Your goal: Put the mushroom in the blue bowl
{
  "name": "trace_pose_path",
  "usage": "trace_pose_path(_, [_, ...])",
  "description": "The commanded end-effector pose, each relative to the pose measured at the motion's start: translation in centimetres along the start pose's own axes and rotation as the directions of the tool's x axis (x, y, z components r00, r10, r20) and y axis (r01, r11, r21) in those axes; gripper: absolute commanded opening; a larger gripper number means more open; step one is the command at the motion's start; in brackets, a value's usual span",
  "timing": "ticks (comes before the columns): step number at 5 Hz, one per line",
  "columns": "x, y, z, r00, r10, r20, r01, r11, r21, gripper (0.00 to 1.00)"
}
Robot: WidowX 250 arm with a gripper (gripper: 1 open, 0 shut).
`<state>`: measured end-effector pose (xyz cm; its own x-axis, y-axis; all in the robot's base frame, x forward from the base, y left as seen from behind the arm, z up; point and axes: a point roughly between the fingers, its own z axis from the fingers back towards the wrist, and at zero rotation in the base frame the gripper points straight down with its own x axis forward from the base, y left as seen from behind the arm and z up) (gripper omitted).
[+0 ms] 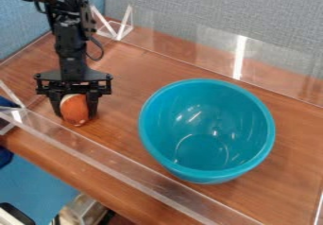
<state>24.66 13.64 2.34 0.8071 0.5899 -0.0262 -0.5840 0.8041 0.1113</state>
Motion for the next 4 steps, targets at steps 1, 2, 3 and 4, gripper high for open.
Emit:
trace_pose_path(1, [0.34, -0.03, 1.2, 0.999, -0.004, 0.043, 0.004, 1.0, -0.003, 0.0])
trace_pose_path(2, [0.27, -0.04, 1.23, 0.999, -0.006, 0.044, 0.006, 1.0, 0.0, 0.0])
trace_pose_path(3, [0.2, -0.05, 1.27, 0.999, -0.007, 0.045, 0.007, 1.0, 0.002, 0.0])
trace_pose_path(4, [0.14, -0.06, 1.3, 0.999, -0.009, 0.046, 0.009, 1.0, 0.004, 0.0])
